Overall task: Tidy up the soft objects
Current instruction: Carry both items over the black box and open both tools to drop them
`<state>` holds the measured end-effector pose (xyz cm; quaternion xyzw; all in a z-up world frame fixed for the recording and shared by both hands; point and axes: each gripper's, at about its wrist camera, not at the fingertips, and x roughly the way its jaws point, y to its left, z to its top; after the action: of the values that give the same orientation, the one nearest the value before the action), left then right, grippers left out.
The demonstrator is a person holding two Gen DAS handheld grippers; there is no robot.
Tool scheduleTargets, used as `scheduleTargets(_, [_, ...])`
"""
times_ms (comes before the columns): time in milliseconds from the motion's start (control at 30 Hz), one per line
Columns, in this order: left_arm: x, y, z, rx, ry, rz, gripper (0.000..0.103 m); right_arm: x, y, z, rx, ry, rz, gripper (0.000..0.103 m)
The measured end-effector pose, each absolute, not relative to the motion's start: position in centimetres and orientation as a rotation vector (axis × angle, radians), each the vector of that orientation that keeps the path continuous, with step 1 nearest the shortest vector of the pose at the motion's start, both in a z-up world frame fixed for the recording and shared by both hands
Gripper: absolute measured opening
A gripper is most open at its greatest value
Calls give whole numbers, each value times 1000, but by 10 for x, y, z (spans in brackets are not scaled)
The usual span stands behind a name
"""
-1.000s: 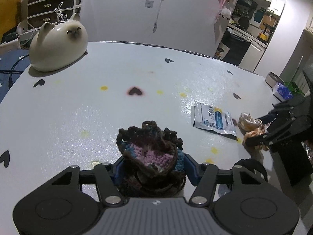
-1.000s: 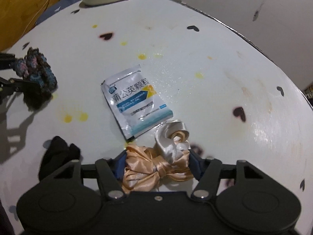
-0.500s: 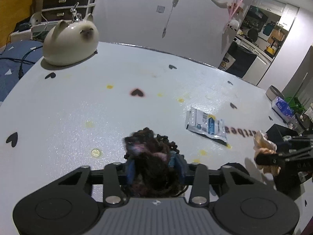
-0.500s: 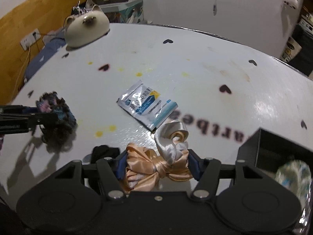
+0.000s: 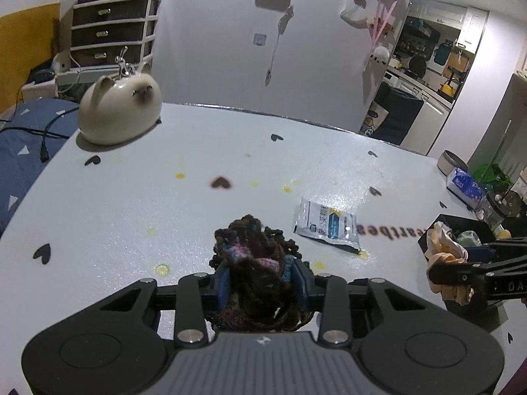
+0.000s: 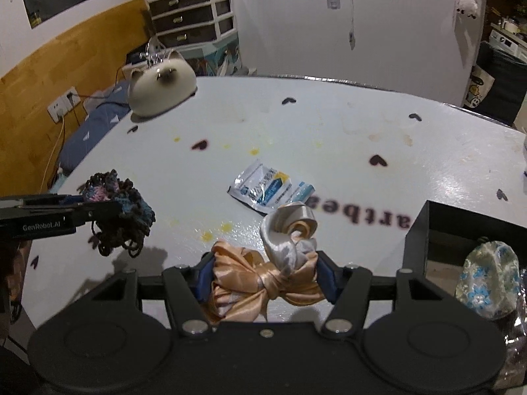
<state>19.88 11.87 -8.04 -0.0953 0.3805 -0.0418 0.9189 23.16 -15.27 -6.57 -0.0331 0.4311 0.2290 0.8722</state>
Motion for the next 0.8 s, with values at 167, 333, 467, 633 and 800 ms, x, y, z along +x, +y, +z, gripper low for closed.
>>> scheduleTargets(167, [189,111,-64,-186,753,-74,39,219,-160,-52,-28,848,460,62])
scheduleTargets(333, [180,99,-49,-178,721,-68,39,206,-176,-38,13,790,453,62])
scheduleTargets(467, [176,82,-39,-176,697,-78,39,197,-193,-32,29,761,456,62])
scheduleTargets(633, [176,49,-29,-181,689,-115,39,190,-226,-28,58,754,445,62])
scheduleTargets(800, [183,10,-19,-196,681,-159,39,186,-268,-20,78,728,417,62])
